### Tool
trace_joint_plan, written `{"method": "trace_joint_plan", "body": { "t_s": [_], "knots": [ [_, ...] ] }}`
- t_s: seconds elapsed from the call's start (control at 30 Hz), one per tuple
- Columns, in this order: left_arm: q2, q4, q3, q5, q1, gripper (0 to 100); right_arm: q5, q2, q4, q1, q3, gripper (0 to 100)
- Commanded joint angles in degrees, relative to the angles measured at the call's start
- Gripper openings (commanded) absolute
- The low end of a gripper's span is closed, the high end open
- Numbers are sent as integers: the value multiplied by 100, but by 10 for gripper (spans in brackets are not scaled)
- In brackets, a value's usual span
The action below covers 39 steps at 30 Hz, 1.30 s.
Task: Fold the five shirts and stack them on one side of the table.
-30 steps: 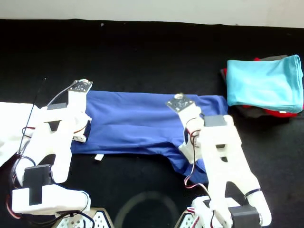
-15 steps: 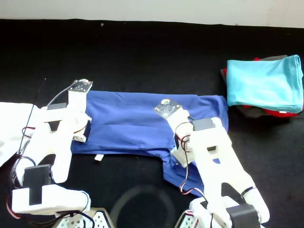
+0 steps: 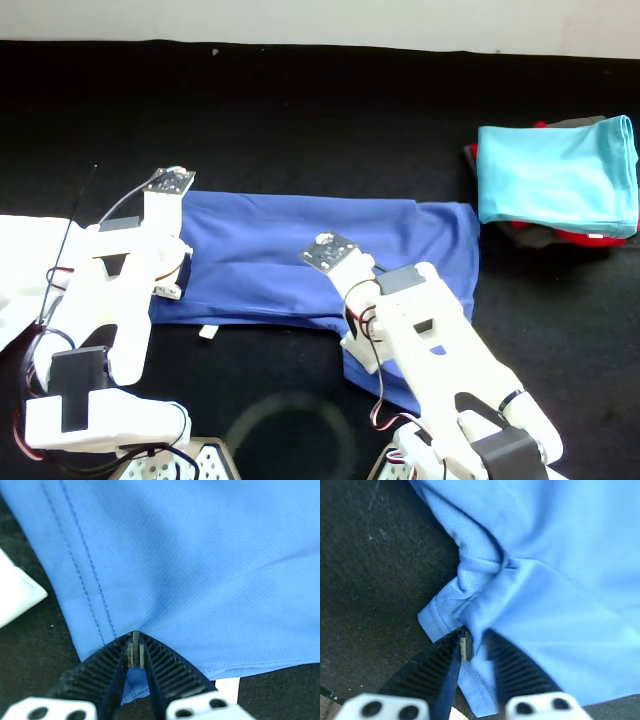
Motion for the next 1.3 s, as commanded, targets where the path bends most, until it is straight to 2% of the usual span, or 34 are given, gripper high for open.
{"method": "trace_joint_plan", "body": {
  "t_s": [0.0, 0.37, 0.63, 0.7, 0.87, 1.07, 1.27],
  "knots": [
    [48, -35, -136, -70, -171, 10, -53, -66, -4, -48, 13, 6],
    [48, -35, -136, -70, -171, 10, -18, -75, 778, -92, -488, 6],
    [48, -35, -136, -70, -171, 10, -26, -31, 646, -576, -426, 10],
    [48, -35, -136, -70, -171, 10, -18, -4, 681, -593, -426, 44],
    [48, -35, -136, -70, -171, 10, -9, -66, 1191, -655, -470, 295],
    [48, -35, -136, -70, -171, 10, 0, -66, 1235, -690, -418, 289],
    [48, -35, -136, -70, -171, 10, 0, -57, 1007, -1182, 242, 289]
  ]
}}
